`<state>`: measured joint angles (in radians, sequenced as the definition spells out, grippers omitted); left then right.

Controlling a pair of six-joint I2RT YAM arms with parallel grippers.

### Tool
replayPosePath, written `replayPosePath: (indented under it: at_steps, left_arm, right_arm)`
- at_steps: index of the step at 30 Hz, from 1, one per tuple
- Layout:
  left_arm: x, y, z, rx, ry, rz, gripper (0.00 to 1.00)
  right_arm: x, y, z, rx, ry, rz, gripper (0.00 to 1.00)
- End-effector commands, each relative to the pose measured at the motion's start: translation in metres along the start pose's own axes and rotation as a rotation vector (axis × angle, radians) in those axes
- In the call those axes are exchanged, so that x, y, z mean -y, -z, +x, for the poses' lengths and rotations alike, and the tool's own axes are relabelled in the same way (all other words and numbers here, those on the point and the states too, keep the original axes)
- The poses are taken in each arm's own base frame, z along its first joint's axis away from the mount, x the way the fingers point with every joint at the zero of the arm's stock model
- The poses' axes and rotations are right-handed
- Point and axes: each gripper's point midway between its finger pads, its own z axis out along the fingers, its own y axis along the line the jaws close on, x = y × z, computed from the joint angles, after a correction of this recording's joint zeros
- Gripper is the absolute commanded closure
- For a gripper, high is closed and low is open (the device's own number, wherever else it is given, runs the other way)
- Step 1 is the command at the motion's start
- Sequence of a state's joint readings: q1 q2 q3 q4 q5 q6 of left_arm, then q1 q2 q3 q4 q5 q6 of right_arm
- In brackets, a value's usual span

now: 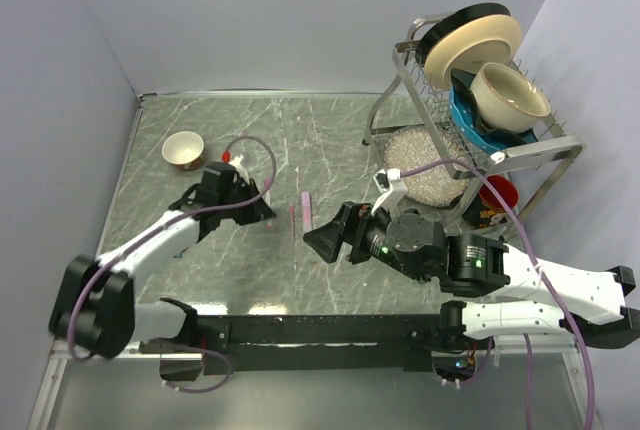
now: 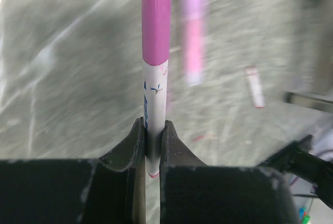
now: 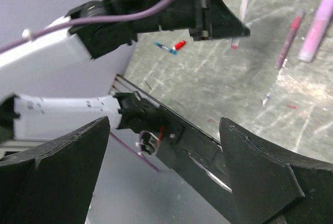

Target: Insert the pens into the pen caps

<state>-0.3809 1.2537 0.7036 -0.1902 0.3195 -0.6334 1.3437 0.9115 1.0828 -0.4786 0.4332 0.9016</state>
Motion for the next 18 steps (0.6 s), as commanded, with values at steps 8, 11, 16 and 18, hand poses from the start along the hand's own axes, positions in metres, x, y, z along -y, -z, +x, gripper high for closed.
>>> replayPosePath:
  at_steps: [8, 11, 16, 18]
  left_arm:
    - [-0.038, -0.039, 0.022, -0.061, 0.096, -0.143, 0.85]
    - [-0.042, -0.047, 0.033, -0.096, 0.089, -0.16, 0.84]
    - [-0.053, -0.052, 0.041, -0.137, 0.093, -0.226, 0.77]
    - [-0.05, -0.049, 0.034, -0.111, 0.096, -0.23, 0.68]
  right_arm:
    - [0.018, 0.01, -0.006, 0.042, -0.012, 0.037, 0.06]
    - [0.02, 0.012, -0.006, 0.045, -0.012, 0.039, 0.06]
    - [0.022, 0.013, -0.007, 0.049, -0.006, 0.049, 0.06]
    - [0.022, 0.013, -0.007, 0.049, -0.007, 0.046, 0.06]
